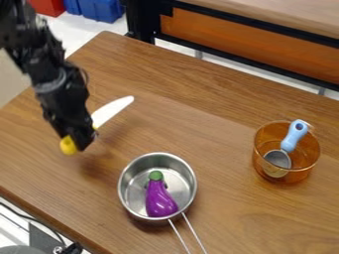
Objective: Move the yellow knife to the left side of the table
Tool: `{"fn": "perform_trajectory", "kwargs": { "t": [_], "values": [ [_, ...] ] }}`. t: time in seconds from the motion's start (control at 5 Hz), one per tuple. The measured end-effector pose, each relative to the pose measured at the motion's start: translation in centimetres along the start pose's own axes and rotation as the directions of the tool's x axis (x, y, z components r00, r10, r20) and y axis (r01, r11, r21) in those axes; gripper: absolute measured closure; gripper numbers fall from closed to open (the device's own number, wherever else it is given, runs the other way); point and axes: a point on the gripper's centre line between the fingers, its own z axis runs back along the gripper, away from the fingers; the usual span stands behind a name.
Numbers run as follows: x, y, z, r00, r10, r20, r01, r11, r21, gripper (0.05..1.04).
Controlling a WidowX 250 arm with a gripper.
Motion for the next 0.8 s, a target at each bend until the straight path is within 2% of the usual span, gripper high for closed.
{"fn": "perform_trajectory", "kwargs": {
  "t": [0.2, 0.4, 0.6, 0.8],
  "values": [
    [-1.2, -0.3, -0.6, 0.999, 0.047, -0.009, -0.047, 0.998, 0.03, 0.625],
    [-1.8, -0.7, -1.3, 0.998, 0.069, 0.015, -0.07, 0.997, 0.043, 0.625],
    [-1.8, -1.0, -2.1, 0.995, 0.101, 0.026, -0.102, 0.993, 0.066, 0.625],
    [-1.5, -1.4, -2.1, 0.993, 0.116, 0.032, -0.118, 0.991, 0.065, 0.625]
  ]
}}
